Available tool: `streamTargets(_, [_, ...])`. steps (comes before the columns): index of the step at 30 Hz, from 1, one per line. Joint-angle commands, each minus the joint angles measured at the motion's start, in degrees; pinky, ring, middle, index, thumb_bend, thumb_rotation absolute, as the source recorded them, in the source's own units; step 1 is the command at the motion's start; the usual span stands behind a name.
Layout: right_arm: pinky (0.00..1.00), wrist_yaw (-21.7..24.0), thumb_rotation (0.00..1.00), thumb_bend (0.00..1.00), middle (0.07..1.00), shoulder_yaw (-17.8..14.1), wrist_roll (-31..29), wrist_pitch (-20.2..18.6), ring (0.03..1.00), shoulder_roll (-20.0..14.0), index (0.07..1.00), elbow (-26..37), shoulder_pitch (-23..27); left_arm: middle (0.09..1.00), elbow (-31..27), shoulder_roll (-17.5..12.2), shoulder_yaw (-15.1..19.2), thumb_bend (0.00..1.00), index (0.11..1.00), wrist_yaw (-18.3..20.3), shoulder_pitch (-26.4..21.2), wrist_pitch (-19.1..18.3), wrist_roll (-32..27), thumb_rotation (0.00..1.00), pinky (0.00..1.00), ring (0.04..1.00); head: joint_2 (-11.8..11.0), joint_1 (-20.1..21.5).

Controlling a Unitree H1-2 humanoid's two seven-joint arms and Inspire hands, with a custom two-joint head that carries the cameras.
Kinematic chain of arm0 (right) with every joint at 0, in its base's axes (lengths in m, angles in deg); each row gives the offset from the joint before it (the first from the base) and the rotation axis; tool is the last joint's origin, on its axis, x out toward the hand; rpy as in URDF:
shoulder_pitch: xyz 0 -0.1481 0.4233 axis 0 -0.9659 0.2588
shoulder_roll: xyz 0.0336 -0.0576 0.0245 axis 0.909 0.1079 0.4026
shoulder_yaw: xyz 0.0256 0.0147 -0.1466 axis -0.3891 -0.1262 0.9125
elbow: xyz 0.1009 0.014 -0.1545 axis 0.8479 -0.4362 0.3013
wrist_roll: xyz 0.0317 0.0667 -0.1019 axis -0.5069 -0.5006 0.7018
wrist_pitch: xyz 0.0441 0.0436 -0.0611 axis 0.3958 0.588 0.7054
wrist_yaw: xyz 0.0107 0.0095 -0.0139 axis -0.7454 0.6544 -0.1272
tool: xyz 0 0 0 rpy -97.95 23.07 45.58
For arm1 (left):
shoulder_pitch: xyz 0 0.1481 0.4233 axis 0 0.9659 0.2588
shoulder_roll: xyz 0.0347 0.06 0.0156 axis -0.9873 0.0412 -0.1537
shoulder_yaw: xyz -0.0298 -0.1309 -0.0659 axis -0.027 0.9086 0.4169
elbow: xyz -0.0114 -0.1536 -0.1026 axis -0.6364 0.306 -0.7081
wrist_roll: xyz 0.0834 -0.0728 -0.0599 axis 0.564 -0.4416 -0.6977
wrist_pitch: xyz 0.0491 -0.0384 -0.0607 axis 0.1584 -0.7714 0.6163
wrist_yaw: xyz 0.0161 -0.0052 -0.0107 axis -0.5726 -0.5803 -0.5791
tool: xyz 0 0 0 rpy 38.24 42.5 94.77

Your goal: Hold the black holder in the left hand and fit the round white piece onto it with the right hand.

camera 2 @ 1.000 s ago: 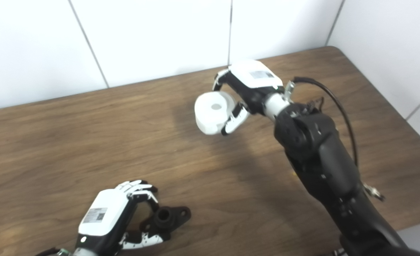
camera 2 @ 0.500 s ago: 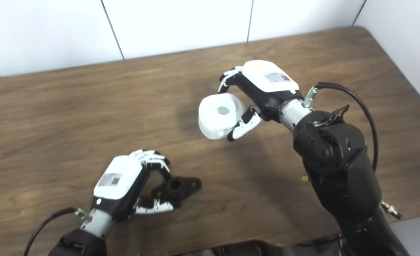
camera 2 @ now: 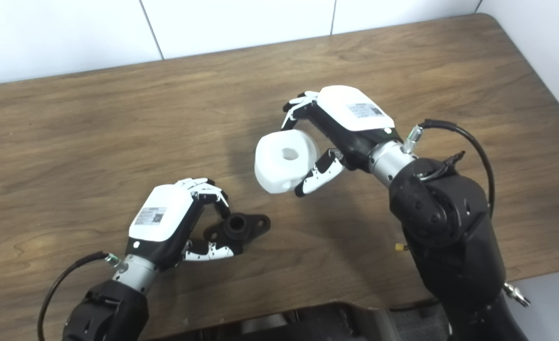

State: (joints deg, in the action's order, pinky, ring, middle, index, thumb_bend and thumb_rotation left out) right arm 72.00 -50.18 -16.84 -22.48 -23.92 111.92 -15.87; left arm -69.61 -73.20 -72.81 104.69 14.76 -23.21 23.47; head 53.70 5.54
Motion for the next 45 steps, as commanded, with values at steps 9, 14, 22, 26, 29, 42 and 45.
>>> streamTargets(9, [0.91, 2.36, 0.15, 0.52, 0.853, 1.14, 0.81, 2.22, 0.933, 2.50, 0.484, 3.42, 0.28, 0.759, 1.64, 0.89, -1.03, 0.52, 0.486, 2.62, -0.62, -1.97, 2.53, 0.05, 0.87, 0.837, 0.39, -1.94])
streamTargets(14, [0.91, 3.74, 0.15, 0.52, 0.857, 1.17, 0.69, 2.43, 0.938, 3.28, 0.484, 4.65, 0.78, 0.760, 2.03, 1.19, -1.39, 0.52, 0.486, 2.87, -0.98, -2.27, 3.28, 0.05, 0.87, 0.838, 0.38, -2.53])
streamTargets(22, [0.91, 5.49, 0.16, 0.52, 0.858, 1.44, 0.81, 3.60, 0.945, 4.32, 0.485, 6.21, 1.18, 0.764, 2.57, 1.51, -2.03, 0.52, 0.486, 3.07, -1.44, -3.07, 3.75, 0.05, 0.87, 0.839, 0.29, -3.69])
streamTargets(26, [0.91, 6.09, 0.16, 0.52, 0.856, 1.58, 0.79, 4.54, 0.945, 4.91, 0.485, 6.48, 1.46, 0.769, 2.62, 1.83, -2.32, 0.52, 0.487, 3.73, -1.65, -3.60, 4.29, 0.05, 0.88, 0.844, 0.35, -4.17])
streamTargets(29, [0.90, 6.88, 0.16, 0.52, 0.857, 1.64, 0.83, 4.87, 0.951, 5.66, 0.484, 6.63, 1.71, 0.771, 2.60, 1.98, -2.51, 0.52, 0.487, 4.08, -1.78, -4.01, 4.36, 0.06, 0.88, 0.848, 0.44, -4.21])
streamTargets(42, [0.89, 6.62, 0.15, 0.52, 0.854, 2.22, 1.80, 6.94, 0.942, 8.77, 0.485, 5.50, -0.05, 0.774, 2.40, 2.12, -3.60, 0.52, 0.487, 4.42, -2.09, -5.19, 4.72, 0.06, 0.87, 0.846, 0.63, -4.52])
streamTargets(45, [0.88, 5.91, 0.15, 0.52, 0.855, 2.62, 2.13, 7.67, 0.941, 9.31, 0.485, 4.58, -0.51, 0.774, 2.41, 2.15, -3.68, 0.52, 0.487, 4.35, -2.05, -5.16, 4.69, 0.06, 0.87, 0.845, 0.63, -4.58])
